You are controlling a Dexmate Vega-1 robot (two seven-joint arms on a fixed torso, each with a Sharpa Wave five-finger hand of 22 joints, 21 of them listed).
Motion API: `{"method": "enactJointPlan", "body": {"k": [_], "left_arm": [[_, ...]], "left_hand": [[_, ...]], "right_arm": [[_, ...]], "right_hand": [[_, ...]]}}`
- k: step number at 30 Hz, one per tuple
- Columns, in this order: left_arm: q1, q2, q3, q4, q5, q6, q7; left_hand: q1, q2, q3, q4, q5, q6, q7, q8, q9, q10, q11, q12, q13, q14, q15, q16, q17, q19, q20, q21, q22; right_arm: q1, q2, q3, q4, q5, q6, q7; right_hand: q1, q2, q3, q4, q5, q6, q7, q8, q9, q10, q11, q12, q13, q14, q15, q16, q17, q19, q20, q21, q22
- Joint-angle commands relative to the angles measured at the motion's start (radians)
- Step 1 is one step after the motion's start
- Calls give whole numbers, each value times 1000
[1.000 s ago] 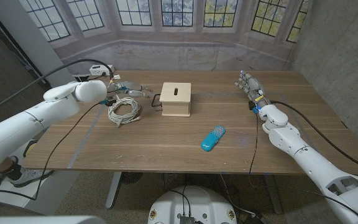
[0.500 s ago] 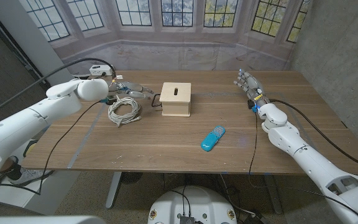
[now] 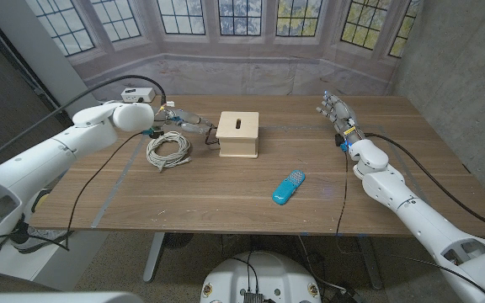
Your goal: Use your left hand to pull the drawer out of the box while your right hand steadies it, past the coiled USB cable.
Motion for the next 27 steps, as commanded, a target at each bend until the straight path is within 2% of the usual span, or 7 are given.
{"method": "enactJointPlan", "body": {"k": [1,17,27], "left_arm": [[-62,-38,40,70,36,-68,-31],[-121,-67,81,141,69,-133,-73],[-165,-97,116,203,100,-176,-83]], "left_hand": [[8,-1,-5,0,9,17,-2,9,1,14,-4,2,2,-12,-1,2,3,-9,3,-2,2],[8,-1,-11,4,10,45,-5,12,2,50,-9,12,2,5,-14,11,3,-14,2,4,3],[7,0,-14,7,10,64,4,15,2,66,-10,16,2,10,-15,12,3,-17,1,6,3]], "right_arm": [[-12,0,8,-6,3,9,-9],[-3,12,7,14,0,18,-15],[-3,17,8,21,-1,22,-21]], "right_hand": [[10,2,2,-7,-1,2,10,3,3,2,9,6,3,-3,-29,10,-1,1,2,4,6],[10,6,0,-6,-1,3,7,3,3,1,9,6,4,-5,-31,11,0,-3,-1,3,6],[12,8,0,-7,0,3,8,3,3,2,9,6,4,-4,-31,12,0,-3,-1,3,6]]}}
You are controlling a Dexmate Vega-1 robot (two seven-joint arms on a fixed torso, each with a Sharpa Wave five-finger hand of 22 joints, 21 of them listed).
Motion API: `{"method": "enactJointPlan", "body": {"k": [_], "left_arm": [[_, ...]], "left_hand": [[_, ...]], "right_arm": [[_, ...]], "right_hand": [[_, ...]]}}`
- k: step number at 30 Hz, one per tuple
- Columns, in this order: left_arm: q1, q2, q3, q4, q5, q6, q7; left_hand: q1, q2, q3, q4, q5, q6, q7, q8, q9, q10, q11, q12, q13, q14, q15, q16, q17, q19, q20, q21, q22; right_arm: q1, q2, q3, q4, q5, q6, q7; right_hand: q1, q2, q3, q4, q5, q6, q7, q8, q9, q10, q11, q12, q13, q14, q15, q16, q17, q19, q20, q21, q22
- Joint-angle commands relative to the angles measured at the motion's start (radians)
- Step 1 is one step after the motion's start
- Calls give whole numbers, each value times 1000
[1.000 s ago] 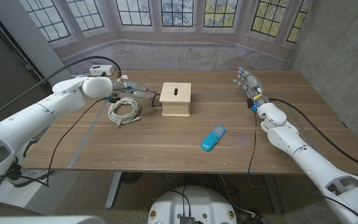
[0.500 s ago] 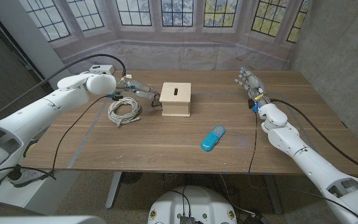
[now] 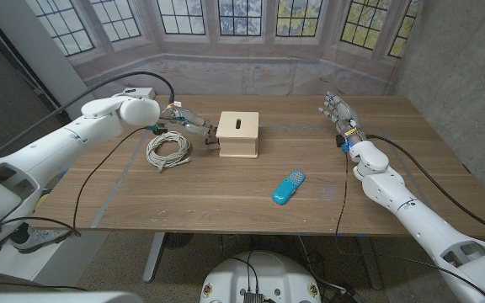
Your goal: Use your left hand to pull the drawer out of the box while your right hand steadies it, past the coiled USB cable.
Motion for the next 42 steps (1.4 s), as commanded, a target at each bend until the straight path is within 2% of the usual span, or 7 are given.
{"method": "enactJointPlan", "body": {"k": [1,6,23,42], "left_arm": [[-54,-34,40,72,34,-55,-16],[-79,-52,58,107,47,-85,-16],[-148,-94,108,183,81,-162,-19],[-142,-80,112,144,91,-139,-48]], "left_hand": [[7,0,-8,1,2,17,2,7,3,16,4,6,2,7,-1,8,3,-7,0,5,3],[5,-1,-12,5,2,45,15,13,3,36,5,10,2,16,-3,10,3,-11,-4,7,3],[2,-1,-20,11,1,102,11,18,4,91,-14,19,1,36,-14,12,2,-24,-13,7,3],[-2,-1,-26,19,-2,147,18,21,5,149,-18,28,1,59,-25,16,2,-40,-14,6,3]], "right_arm": [[3,7,2,11,-1,6,-6],[5,9,3,16,-2,10,-7],[-21,6,15,-8,2,21,-27],[-23,10,15,-1,4,29,-21]], "right_hand": [[7,3,0,-7,0,3,8,3,3,7,4,6,4,-5,-31,5,0,-2,-1,3,6],[7,3,0,-8,0,3,7,3,3,7,2,6,4,-4,-31,5,0,-3,-1,3,6],[9,4,-1,-9,0,4,9,3,3,7,5,6,4,-4,-27,7,0,-2,-1,4,6],[13,5,-2,-10,1,5,10,3,3,6,9,6,4,-6,-27,7,1,-2,-1,4,6]]}}
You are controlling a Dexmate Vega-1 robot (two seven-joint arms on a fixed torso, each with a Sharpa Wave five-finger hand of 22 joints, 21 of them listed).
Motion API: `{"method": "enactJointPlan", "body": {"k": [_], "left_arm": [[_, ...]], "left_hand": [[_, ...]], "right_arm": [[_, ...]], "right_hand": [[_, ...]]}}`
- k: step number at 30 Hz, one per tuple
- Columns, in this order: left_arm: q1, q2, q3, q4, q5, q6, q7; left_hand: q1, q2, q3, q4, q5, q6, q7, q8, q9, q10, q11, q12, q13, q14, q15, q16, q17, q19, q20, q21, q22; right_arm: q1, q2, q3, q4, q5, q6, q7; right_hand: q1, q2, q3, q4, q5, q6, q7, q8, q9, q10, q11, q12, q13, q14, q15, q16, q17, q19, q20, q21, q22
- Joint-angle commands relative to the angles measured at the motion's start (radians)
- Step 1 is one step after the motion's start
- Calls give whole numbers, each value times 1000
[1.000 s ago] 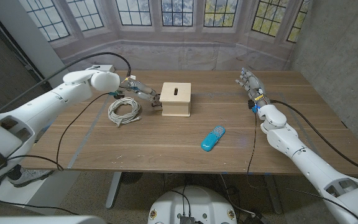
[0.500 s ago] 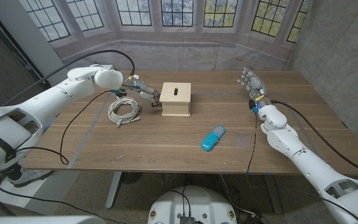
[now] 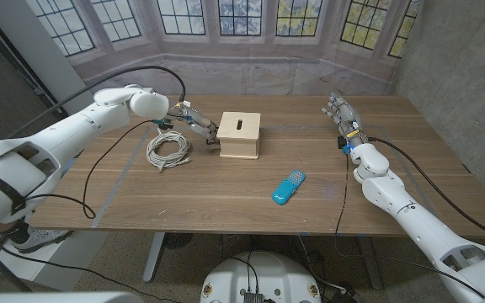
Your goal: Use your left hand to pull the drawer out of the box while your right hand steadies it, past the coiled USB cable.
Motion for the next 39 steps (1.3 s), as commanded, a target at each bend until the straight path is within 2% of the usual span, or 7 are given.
{"method": "enactJointPlan", "body": {"k": [1,9,18,24,39], "left_arm": [[2,8,3,-26,7,17,-23],[7,16,3,-45,14,37,-48],[-1,21,10,-59,37,45,-77],[-4,18,13,-57,41,38,-82],[1,24,7,-71,51,35,-78]], "left_hand": [[-3,-1,-4,2,-2,17,2,6,5,17,3,8,1,14,2,9,3,-10,4,6,3],[-8,-1,-8,9,-5,27,2,4,6,39,0,10,2,28,0,12,4,-17,1,6,3],[-24,-2,-13,29,-8,32,6,1,7,45,-2,7,2,32,1,13,7,-27,0,4,3],[-31,-4,-11,37,-8,34,6,0,7,51,-3,7,3,34,2,12,7,-30,-1,5,3],[-39,-7,-6,47,-9,33,6,-6,8,58,-2,3,3,38,1,9,5,-33,-4,6,2]], "right_arm": [[-1,1,0,3,0,4,1],[-3,2,3,5,2,5,0],[-6,4,5,7,5,10,-2],[-10,2,7,1,3,9,-9],[-14,-2,9,-5,1,11,-9]], "right_hand": [[7,0,2,-6,1,1,6,3,3,7,9,6,4,-7,-27,7,1,-2,-1,4,1],[8,0,1,-5,1,2,6,3,3,6,9,6,4,-6,-26,8,1,-2,-1,4,1],[8,1,1,-5,1,2,7,3,3,6,8,6,4,-6,-26,8,1,-1,-1,5,1],[8,2,0,-5,1,2,7,3,3,6,16,6,4,-7,-25,8,2,-1,0,5,1],[9,2,-1,-4,2,3,7,3,3,5,12,5,4,-6,-24,9,2,0,0,5,1]]}}
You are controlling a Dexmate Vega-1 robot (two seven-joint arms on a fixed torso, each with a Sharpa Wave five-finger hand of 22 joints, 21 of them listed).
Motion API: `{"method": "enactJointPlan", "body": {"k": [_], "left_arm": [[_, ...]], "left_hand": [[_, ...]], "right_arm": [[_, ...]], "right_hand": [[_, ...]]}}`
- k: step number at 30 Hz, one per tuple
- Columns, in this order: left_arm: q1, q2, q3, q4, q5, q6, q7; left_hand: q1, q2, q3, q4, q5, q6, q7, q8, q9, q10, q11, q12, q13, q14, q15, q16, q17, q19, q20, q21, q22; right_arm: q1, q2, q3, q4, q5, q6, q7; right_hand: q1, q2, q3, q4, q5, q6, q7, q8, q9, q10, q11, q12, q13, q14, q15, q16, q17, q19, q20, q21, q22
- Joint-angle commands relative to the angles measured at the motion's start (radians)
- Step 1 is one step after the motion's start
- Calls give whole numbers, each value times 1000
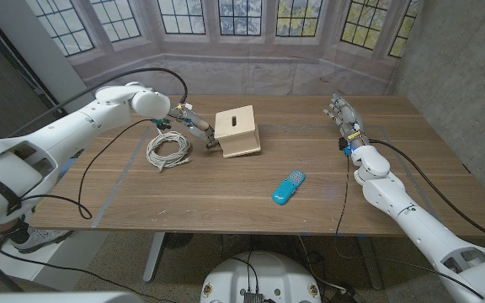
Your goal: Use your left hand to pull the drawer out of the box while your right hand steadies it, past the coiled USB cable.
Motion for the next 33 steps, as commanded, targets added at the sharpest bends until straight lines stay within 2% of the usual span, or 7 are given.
{"method": "enactJointPlan", "body": {"k": [1,6,17,33], "left_arm": [[3,5,-4,-14,7,-4,-2],[4,6,-7,-16,6,-8,1],[0,7,-12,-28,5,-12,-8],[12,28,-25,-83,17,4,-38]], "left_hand": [[-11,-3,1,7,-2,4,-2,-6,3,11,-1,-1,1,5,4,4,0,-8,0,6,2],[-13,-4,2,8,-2,5,-1,-7,3,13,-1,-2,1,9,2,4,0,-8,0,7,2],[-16,-5,7,11,-3,7,-3,-9,3,21,-4,-3,2,16,1,3,-2,-8,-1,8,2],[-26,-8,13,19,-5,29,-2,-6,4,58,-9,2,4,43,-3,6,-3,-5,-4,11,1]], "right_arm": [[-5,-5,2,-9,-2,2,0],[-9,-18,-1,-28,-6,0,13],[-27,-102,-31,-183,-125,-74,-38],[-45,-107,-27,-218,-145,-68,-46]], "right_hand": [[9,2,-1,-4,2,3,7,3,3,2,7,6,4,-7,-24,4,2,-1,0,5,1],[9,2,-2,-4,2,3,6,3,3,3,3,6,4,-7,-24,5,2,-2,0,5,1],[8,1,-4,-3,1,7,8,4,3,6,1,7,4,-12,-26,3,2,-5,2,3,1],[9,0,-5,-4,1,6,8,3,3,5,0,7,4,-13,-24,3,2,-6,5,4,1]]}}
